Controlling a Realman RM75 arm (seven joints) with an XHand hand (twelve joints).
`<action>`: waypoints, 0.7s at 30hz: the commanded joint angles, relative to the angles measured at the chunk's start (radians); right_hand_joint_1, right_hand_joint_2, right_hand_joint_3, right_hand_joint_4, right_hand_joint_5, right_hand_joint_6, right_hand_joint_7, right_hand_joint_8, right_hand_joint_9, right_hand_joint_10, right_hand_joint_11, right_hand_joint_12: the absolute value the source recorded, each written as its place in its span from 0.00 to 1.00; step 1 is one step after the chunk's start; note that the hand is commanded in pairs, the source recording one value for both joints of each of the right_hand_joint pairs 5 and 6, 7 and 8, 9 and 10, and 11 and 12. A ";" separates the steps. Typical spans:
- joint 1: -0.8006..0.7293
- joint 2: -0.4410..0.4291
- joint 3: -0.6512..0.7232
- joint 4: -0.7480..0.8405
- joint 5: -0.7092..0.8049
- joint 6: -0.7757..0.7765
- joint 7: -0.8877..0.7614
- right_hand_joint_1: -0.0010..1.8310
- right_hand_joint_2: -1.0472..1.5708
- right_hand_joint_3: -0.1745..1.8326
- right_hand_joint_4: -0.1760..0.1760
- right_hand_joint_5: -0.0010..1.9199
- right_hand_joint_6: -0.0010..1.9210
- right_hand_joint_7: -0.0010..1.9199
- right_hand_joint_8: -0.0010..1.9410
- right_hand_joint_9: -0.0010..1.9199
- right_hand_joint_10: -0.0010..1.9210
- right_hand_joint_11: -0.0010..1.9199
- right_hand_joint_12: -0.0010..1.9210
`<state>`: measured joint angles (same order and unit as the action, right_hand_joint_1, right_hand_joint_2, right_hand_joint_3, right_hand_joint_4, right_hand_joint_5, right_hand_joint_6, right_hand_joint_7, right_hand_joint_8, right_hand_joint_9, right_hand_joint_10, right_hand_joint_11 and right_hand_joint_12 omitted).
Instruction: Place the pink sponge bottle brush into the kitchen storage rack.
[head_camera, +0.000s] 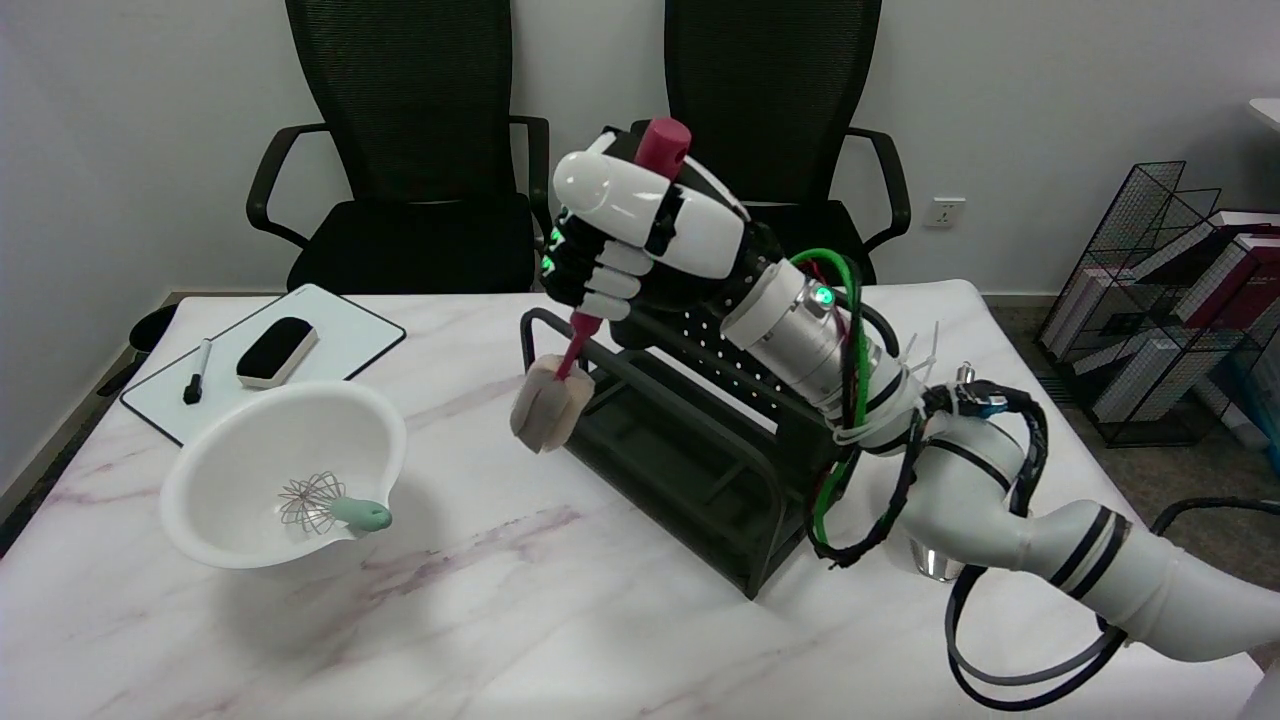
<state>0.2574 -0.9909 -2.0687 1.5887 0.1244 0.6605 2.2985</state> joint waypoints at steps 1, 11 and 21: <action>-0.065 0.060 0.061 0.089 0.002 0.001 0.001 0.59 1.00 0.23 0.50 1.00 1.00 1.00 0.99 1.00 1.00 1.00 1.00; -0.235 0.138 0.418 0.203 0.014 0.031 0.000 0.59 1.00 0.24 0.50 1.00 1.00 1.00 0.99 1.00 1.00 1.00 1.00; -0.324 0.149 0.708 0.215 0.066 0.027 0.001 0.59 1.00 0.22 0.50 1.00 1.00 1.00 0.99 1.00 1.00 1.00 1.00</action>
<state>0.1088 -0.9040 -1.7921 1.7206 0.1370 0.6822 2.2990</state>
